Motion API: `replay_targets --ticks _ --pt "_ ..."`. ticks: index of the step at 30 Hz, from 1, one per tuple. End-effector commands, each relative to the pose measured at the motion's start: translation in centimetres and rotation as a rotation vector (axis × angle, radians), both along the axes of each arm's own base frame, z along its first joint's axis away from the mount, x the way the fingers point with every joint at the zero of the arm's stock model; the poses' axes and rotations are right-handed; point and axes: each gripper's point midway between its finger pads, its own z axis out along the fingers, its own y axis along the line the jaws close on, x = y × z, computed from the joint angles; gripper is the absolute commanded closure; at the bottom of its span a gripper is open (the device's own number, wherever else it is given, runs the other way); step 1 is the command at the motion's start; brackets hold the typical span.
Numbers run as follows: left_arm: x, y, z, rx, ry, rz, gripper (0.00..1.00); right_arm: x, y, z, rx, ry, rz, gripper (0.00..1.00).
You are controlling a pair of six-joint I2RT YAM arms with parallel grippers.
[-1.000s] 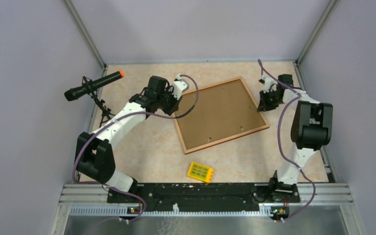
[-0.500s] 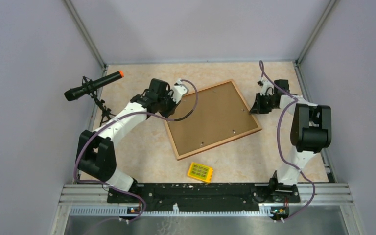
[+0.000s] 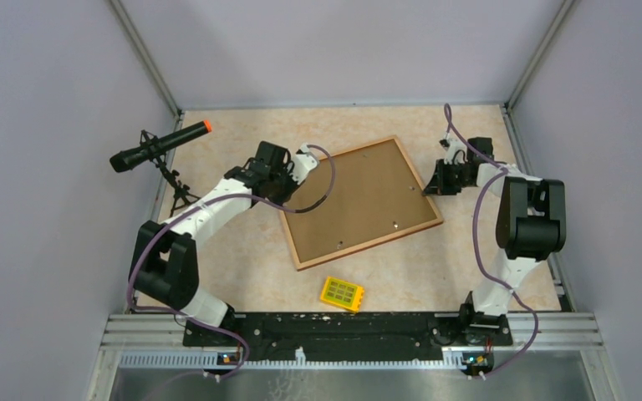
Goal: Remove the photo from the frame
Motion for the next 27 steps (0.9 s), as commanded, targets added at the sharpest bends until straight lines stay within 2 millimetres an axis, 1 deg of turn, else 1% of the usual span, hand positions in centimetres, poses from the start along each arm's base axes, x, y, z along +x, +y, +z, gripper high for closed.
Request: replay_targets --ticks 1,8,12,21,27 --pt "2.0 0.1 1.1 0.003 -0.077 0.023 1.0 -5.7 1.4 -3.9 0.043 0.249 0.008 1.0" --pt "2.5 0.4 -0.2 0.012 -0.086 0.032 1.0 -5.7 1.4 -3.9 0.041 0.245 0.01 1.0" --pt "2.8 0.5 -0.6 0.009 -0.093 0.037 1.0 -5.7 1.4 -3.9 0.041 0.246 0.01 1.0" --pt "1.6 0.5 -2.6 0.004 -0.051 0.013 1.0 -5.7 1.4 -4.0 0.044 0.25 0.009 1.0" --pt "1.1 0.7 -3.1 0.008 -0.043 0.007 1.0 -5.7 1.5 -4.1 0.047 0.252 0.007 1.0"
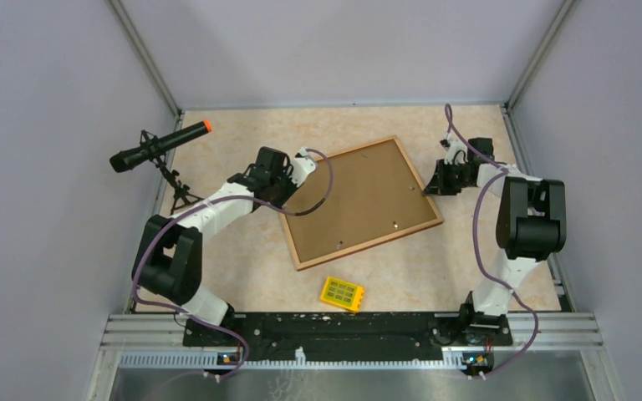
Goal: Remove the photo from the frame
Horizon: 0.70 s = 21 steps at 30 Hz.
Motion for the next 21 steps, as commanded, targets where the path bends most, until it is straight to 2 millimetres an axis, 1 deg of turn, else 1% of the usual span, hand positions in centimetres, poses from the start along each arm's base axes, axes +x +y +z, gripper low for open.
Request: replay_targets --ticks 1,5,8,12,16,21 --pt "-0.6 -0.1 -0.9 -0.016 0.018 -0.015 1.0 -5.7 1.4 -4.1 0.037 0.255 0.011 1.0" --pt "-1.5 -0.9 -0.8 -0.056 0.059 -0.038 1.0 -5.7 1.4 -4.1 0.037 0.257 0.01 1.0" --pt "-2.2 -1.7 -0.1 -0.102 0.086 -0.069 1.0 -5.8 1.4 -4.2 0.038 0.26 0.008 1.0" --pt "-2.9 -2.4 0.7 -0.14 0.105 -0.096 1.0 -5.8 1.5 -4.2 0.041 0.261 0.007 1.0" --pt "-3.1 -2.8 0.9 -0.161 0.11 -0.109 1.0 -5.8 1.5 -4.3 0.043 0.266 0.008 1.0" --pt "-2.6 -3.0 0.4 -0.166 0.108 -0.1 1.0 -5.9 1.5 -4.3 0.044 0.267 0.01 1.0"
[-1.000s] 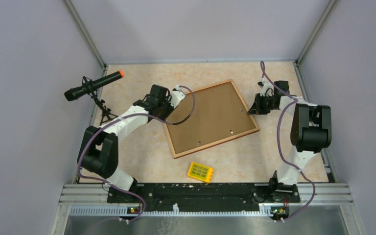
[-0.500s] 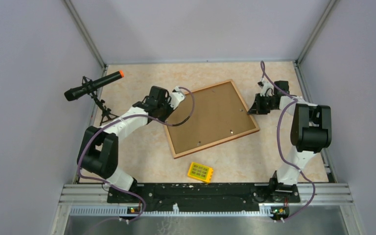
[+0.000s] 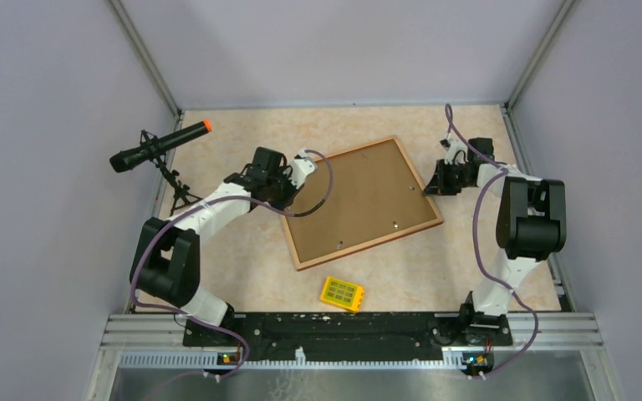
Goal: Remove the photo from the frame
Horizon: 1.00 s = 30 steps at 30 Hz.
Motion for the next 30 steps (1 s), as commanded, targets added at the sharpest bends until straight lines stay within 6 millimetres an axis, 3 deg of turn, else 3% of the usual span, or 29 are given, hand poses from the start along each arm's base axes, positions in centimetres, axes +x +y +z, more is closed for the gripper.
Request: replay_targets --ticks 1,19,24,28,30 --pt "-0.7 -1.6 0.3 -0.074 0.037 -0.021 1.0 -5.8 1.5 -4.2 0.04 0.264 0.012 1.0" --pt "3.0 -1.8 0.0 -0.097 -0.079 0.052 1.0 -5.9 1.5 -4.3 0.042 0.265 0.017 1.0" --pt "4.0 -2.1 1.7 -0.108 -0.11 0.048 1.0 -5.5 1.7 -3.6 0.051 0.245 0.024 0.99" --pt "4.0 -2.6 4.5 -0.135 -0.131 0.028 1.0 -4.9 1.6 -2.1 0.048 0.195 0.036 0.71" --pt "3.8 -2.8 5.9 -0.144 -0.138 0.008 1.0 -4.3 1.6 -0.8 0.046 0.153 0.049 0.62"
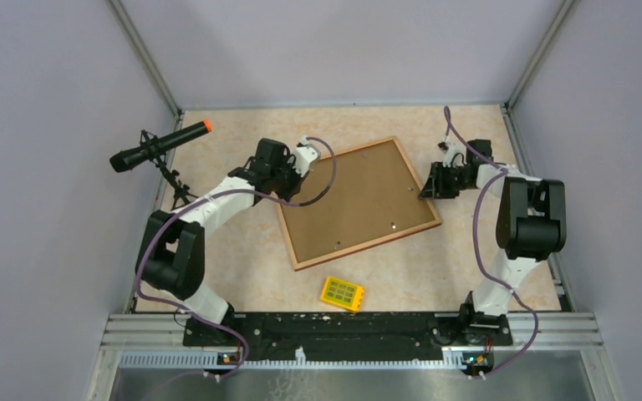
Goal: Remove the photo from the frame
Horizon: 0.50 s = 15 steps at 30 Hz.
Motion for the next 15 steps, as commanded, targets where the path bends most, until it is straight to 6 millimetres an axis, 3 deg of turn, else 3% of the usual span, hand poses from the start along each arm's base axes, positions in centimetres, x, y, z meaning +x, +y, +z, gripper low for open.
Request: replay_targets --ticks 1,4,8,15 --pt "0.9 -1.1 5.8 -0.059 -0.09 -0.041 1.0 -3.5 1.3 0.1 0.027 0.105 0.045 0.57" --pt "-0.1 -0.6 7.1 -0.032 -0.079 -0.068 1.0 -2.7 1.4 3.0 0.026 0.02 0.067 0.46" --pt "-1.9 0.9 7.8 0.057 -0.051 -0.106 1.0 -2.3 1.4 6.0 0.015 -0.066 0.086 0.39" --pt "-5.5 6.8 6.5 0.324 0.009 -0.08 1.0 -3.0 1.8 8.7 0.029 -0.143 0.115 0.27"
